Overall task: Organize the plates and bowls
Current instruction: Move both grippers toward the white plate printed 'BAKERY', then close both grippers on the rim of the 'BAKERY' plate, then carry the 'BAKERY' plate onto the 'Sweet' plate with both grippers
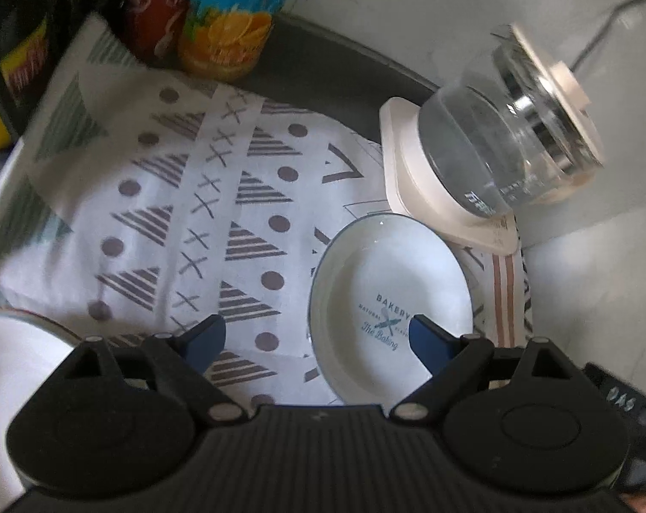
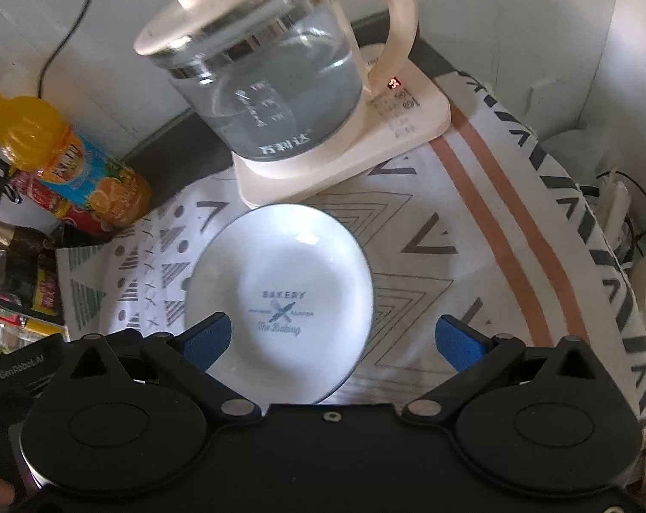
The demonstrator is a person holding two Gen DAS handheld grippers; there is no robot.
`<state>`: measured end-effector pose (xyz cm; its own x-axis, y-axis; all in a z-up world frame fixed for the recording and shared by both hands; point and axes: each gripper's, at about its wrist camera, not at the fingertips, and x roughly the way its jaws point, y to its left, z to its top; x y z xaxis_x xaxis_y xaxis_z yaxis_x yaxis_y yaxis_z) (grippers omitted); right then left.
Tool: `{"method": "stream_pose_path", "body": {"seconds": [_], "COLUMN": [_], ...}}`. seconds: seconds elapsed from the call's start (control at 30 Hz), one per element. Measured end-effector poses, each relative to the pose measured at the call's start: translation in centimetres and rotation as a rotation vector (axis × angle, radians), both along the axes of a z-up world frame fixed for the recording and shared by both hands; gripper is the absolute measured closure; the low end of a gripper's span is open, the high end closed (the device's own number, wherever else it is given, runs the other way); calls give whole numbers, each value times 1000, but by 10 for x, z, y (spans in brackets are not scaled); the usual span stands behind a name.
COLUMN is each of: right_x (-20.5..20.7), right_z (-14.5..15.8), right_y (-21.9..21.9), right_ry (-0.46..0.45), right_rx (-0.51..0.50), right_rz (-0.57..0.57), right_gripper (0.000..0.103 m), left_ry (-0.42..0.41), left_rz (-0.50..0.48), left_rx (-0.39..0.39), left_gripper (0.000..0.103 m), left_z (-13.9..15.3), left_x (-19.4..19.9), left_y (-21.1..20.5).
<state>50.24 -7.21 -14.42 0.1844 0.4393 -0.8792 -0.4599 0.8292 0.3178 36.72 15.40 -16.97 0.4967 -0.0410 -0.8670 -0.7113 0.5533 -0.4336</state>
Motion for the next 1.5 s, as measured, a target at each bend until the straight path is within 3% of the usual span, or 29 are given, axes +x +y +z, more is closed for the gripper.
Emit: {"method": "stream_pose_path", "body": {"seconds": [0.13, 0.2, 0.3, 0.43, 0.6, 0.67, 0.7, 0.87, 1.17, 1.5], "right_x": [15, 23, 33, 41, 46, 48, 48, 46, 40, -3], "right_z": [-18, -27, -41, -56, -70, -72, -73, -68, -32, -2], "right_y": [6, 9, 14, 19, 23, 25, 26, 27, 13, 18], "right_ry": [31, 58, 105, 154, 192, 200, 210, 189, 139, 75], "right_rx": [-22, -34, -51, -73, -84, -73, -61, -39, 31, 77], "right_rz": [33, 54, 76, 103, 135, 148, 157, 186, 162, 113], "right_gripper": [7, 21, 35, 48, 74, 80, 88, 90, 93, 93], "left_ry": [13, 22, 21, 40, 51, 60, 65, 50, -7, -62], "left_rz": [51, 69, 90, 106, 125, 129, 136, 134, 84, 34], "left_rx": [-31, -59, -83, -123, -132, -152, -164, -142, -135, -117], "left_gripper": [14, 16, 26, 50, 72, 91, 94, 94, 97, 97], "left_z": [-20, -30, -42, -56, -64, -69, -70, -68, -44, -15], "left_x": [7, 10, 14, 18, 20, 21, 21, 20, 13, -24], "left_y": [-1, -1, -3, -5, -9, -9, -9, -12, -5, 13]}}
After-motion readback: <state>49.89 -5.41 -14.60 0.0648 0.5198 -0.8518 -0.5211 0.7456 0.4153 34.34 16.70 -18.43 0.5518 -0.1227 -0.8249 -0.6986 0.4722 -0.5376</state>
